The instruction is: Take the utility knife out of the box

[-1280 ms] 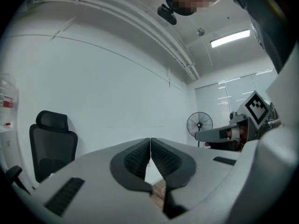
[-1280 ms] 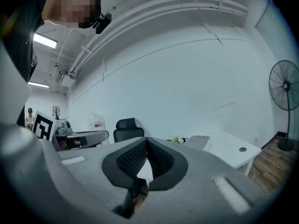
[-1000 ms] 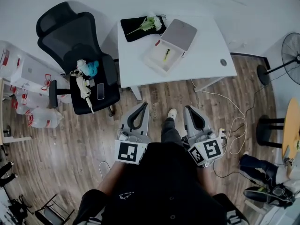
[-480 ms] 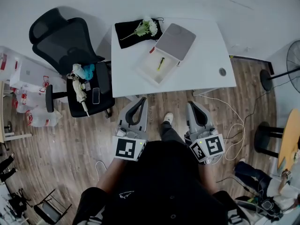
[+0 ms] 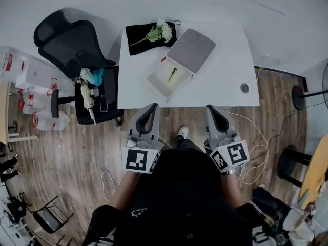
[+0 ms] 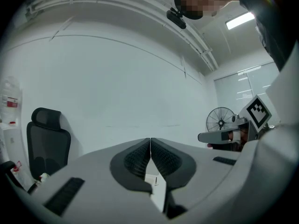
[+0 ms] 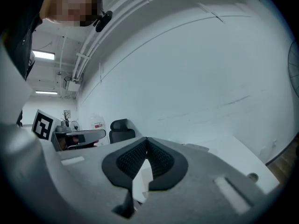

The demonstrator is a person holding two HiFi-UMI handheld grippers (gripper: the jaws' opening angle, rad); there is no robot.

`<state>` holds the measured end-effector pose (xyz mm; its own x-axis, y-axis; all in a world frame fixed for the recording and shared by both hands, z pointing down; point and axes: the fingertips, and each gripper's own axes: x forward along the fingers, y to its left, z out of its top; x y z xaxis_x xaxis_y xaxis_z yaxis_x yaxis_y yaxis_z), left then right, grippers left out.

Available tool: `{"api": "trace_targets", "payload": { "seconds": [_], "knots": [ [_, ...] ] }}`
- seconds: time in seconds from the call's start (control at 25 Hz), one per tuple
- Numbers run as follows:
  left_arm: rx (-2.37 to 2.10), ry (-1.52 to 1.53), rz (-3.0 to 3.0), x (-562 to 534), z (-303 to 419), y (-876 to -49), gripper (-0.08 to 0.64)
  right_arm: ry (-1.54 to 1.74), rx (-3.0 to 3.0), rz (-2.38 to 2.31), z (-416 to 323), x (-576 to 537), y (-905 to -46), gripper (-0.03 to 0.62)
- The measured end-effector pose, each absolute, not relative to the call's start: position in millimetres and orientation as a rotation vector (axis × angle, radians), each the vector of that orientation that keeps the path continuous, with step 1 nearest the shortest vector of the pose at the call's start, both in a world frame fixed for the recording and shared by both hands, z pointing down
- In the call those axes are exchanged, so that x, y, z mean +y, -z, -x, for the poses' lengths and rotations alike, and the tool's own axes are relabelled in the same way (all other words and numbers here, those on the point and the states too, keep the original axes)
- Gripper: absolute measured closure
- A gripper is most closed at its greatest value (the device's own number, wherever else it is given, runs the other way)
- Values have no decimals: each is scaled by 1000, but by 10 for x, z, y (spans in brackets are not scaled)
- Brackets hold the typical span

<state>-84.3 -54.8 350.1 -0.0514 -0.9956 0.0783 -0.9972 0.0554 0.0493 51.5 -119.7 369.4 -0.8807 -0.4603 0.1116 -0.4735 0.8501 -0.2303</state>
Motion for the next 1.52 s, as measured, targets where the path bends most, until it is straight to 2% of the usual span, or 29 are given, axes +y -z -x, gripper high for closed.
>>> {"api": "trace_targets", "payload": {
  "seconds": [0.68,1.52],
  "knots": [
    [-2234,-62,-1998,-925,1045,-3757,554,-373,-2958,-710,-459,-1589,-3723,588],
    [-1879,-320,-2079,-1891,1548,-4614,554,-389,-2827,-965,47,-2018,-3780,588]
  ]
}}
